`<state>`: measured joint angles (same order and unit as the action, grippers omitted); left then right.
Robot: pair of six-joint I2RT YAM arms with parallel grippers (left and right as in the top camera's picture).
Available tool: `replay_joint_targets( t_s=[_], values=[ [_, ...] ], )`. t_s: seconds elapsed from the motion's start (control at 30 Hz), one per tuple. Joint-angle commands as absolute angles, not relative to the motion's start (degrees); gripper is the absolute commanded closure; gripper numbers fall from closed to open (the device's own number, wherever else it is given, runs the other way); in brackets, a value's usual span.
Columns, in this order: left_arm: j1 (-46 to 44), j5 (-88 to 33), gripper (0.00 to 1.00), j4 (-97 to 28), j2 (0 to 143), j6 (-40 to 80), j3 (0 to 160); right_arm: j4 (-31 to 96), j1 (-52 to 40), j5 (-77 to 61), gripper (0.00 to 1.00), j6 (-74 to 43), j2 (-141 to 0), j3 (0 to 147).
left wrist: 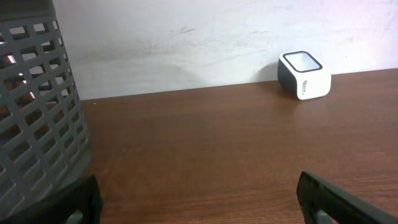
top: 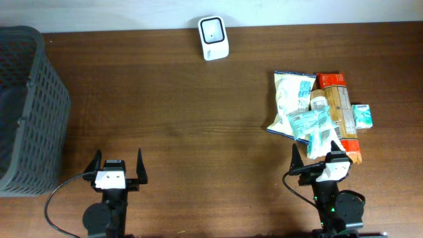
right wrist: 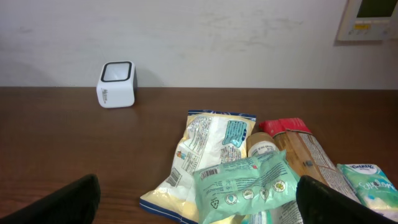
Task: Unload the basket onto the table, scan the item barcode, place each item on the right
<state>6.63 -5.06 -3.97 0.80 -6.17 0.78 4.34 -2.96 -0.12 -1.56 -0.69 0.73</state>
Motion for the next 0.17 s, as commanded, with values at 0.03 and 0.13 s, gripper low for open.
replay_joint_targets(
  t_s=[0.03,0.13],
  values=[
    [6.37,-4.67,0.01,-4.19,0.34,-6.04,0.51,4.51,-2.59,-0.47,0.01,-2.17,-0.25,0.32],
    [6.37,-4.67,0.01,-4.19,0.34,-6.04,0.51,4.51,-2.59,-0.47,0.01,-2.17,-0.25,0.32]
  ],
)
